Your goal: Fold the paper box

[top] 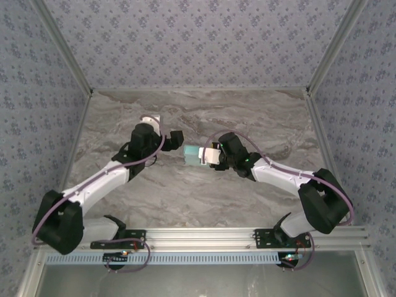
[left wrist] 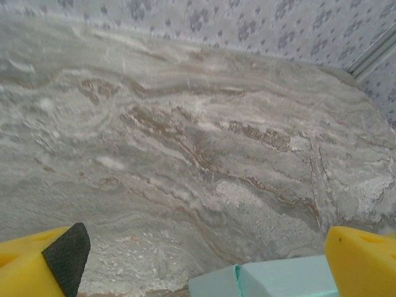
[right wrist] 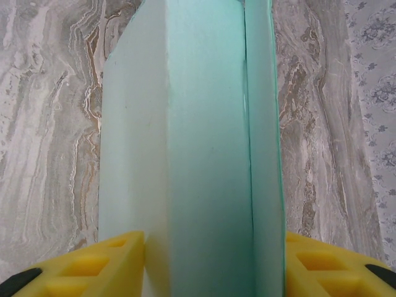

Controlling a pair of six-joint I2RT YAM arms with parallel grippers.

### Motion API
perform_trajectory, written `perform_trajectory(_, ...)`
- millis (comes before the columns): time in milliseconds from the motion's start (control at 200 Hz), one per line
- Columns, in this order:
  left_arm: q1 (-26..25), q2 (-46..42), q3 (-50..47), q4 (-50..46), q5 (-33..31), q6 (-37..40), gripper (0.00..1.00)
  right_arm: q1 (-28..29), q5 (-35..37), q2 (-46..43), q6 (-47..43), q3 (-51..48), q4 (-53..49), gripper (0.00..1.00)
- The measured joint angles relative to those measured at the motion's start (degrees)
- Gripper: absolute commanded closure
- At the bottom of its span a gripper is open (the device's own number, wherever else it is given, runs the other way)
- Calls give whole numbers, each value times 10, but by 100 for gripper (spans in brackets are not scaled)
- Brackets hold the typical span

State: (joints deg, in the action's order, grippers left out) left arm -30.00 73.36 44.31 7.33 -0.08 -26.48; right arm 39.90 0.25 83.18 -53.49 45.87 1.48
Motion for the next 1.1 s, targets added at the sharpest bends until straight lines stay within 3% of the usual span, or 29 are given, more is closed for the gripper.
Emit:
perform_trajectory(295,0,112,32,-37,65,-45,4,0,-9,1,0,0,1,47)
perform_trajectory(590,0,118,-7,25,97,-91,9,-13,-25,6,7,0,9,46)
perform_trajectory(835,0,118,-41,73,97,-101,10,-29,-34,16,32,-2,3,25)
perform_trajectory(974,0,120,-44,84,93,-101,11,-45,-99,-15,42,-13,-5,23)
perform_trajectory(1099,0,122,-47,94,88,-101,11,-103,-207,-94,65,-26,-15,26)
